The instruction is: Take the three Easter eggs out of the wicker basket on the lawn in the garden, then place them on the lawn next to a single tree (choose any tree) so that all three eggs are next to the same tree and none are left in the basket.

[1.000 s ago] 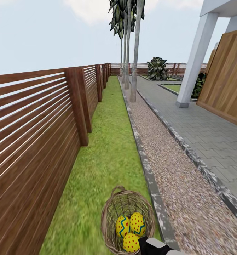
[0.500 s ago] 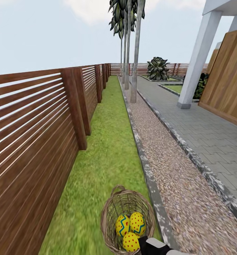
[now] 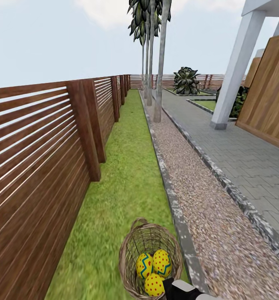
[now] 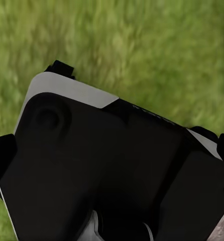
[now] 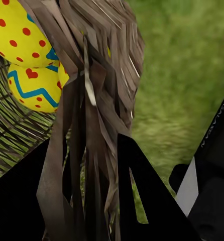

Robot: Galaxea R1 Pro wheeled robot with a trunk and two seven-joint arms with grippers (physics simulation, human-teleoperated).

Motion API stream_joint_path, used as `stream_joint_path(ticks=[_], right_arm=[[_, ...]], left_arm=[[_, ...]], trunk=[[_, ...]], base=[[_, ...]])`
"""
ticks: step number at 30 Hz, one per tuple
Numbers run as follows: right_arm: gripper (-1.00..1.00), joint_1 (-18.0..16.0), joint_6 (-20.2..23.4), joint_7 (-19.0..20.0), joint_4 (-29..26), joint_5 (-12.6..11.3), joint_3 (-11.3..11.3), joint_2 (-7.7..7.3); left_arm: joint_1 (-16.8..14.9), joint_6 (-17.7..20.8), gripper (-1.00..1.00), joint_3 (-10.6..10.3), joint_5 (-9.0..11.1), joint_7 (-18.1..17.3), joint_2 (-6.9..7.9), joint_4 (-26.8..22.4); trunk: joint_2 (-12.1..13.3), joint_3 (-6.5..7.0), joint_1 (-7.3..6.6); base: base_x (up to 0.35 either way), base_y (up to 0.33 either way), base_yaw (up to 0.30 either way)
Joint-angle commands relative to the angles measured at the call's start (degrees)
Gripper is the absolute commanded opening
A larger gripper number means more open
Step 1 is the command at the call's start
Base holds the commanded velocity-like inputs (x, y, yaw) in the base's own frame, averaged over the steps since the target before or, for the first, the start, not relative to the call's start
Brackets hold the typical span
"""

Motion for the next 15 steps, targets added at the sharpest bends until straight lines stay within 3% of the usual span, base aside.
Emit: stream_joint_path(ticks=[1,15], right_arm=[[-1.0,-0.1,-0.4,0.0,0.1,-0.3,0.3,0.0],[-1.0,-0.1,-0.3,0.3,0.1,-0.3,0.3,0.0]], left_arm=[[-0.1,0.1,1.0,0.1,0.6,-0.2,0.02,0.1],[-0.1,0.1,1.0,0.1,0.6,-0.2,0.02,0.1]], trunk=[[-0.1,-0.09,0.05],[-0.1,0.03,0.05]], base=[[0.325,0.0,0.0],[0.325,0.0,0.025]])
